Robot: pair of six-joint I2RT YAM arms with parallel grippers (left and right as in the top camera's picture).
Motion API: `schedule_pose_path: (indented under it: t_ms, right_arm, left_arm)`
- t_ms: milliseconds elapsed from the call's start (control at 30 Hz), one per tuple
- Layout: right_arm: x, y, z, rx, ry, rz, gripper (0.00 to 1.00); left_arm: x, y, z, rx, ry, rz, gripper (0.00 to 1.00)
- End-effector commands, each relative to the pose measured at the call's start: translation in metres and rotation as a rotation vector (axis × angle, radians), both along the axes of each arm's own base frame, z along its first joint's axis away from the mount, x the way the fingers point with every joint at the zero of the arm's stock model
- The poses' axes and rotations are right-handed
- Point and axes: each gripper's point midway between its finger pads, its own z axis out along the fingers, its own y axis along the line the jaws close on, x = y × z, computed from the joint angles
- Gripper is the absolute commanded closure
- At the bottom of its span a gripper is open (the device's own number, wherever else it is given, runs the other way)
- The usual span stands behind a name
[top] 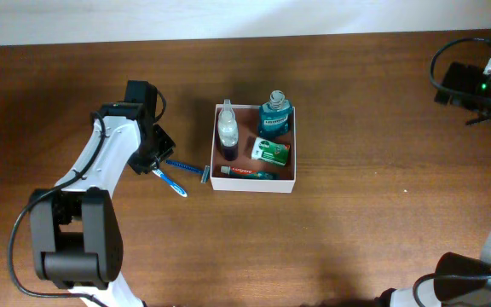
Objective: Pack container
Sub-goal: 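Lower the left gripper and close it on the toothbrush handle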
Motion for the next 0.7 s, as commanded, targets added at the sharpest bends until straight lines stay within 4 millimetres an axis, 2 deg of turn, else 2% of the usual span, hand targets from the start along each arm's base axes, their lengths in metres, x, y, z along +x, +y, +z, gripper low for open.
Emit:
schedule_pose_path:
  t_ms: [0,667]
  right_arm:
    - [0.0017,-0.001,0.0004,0.009,-0.007,-0.011,0.01]
    - [0.0017,-0.001,0.0003,0.009,-0.007,-0.011,0.01]
  left_arm:
    - [-0.0017,0.0036,-0.0028,0.017,0.006,0.016,0.66]
    - [0.0027,0.0105,-0.0067,0.058,-0.005,0.025,0.66]
